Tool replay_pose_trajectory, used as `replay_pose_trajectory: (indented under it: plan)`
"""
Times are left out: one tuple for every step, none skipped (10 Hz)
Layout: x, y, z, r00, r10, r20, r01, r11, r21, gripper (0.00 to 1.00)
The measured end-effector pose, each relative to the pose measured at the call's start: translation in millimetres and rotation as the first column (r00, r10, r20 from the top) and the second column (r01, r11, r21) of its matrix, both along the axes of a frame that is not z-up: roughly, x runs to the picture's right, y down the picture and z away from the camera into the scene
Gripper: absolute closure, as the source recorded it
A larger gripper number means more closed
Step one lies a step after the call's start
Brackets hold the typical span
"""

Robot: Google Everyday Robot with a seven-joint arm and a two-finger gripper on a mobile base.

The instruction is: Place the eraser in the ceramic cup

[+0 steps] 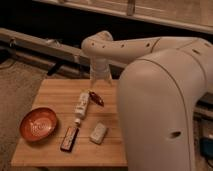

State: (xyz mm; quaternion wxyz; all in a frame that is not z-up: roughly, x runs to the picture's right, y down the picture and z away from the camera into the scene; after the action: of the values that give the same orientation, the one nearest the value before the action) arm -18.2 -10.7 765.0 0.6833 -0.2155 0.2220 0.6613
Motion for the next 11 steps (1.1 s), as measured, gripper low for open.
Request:
replay_pose_trajectory:
  plan:
    - [-5, 5, -4.9, 1.0, -0.003, 0.003, 0.002, 1.0, 0.005, 0.3]
    - [-12, 15, -12.2, 1.0, -0.006, 0.007, 0.006, 1.0, 0.007, 0.3]
    - [-22, 27, -21.0, 1.0, -0.011, 0.01, 0.011, 0.9999, 0.009, 0.3]
    - [-35, 42, -30.8, 1.0, -0.02, 0.013, 0.02, 0.9998, 0.011, 0.3]
    - [-48, 56, -39.2, 0.999, -0.028, 0.017, 0.028, 0.9995, 0.011, 0.3]
    - [-63, 70, -46.6, 0.999, -0.04, 0.022, 0.04, 0.9992, 0.009, 0.3]
    - [-79, 84, -50.0, 0.998, -0.053, 0.027, 0.053, 0.9986, 0.004, 0.3]
    - [-101, 103, -49.8, 0.997, -0.073, 0.035, 0.073, 0.9973, -0.008, 0.3]
    - [-113, 115, -47.1, 0.995, -0.086, 0.039, 0.087, 0.996, -0.02, 0.3]
    - [-127, 131, -41.7, 0.994, -0.101, 0.051, 0.103, 0.994, -0.038, 0.3]
    - [-134, 145, -32.4, 0.993, -0.104, 0.056, 0.108, 0.9921, -0.064, 0.3]
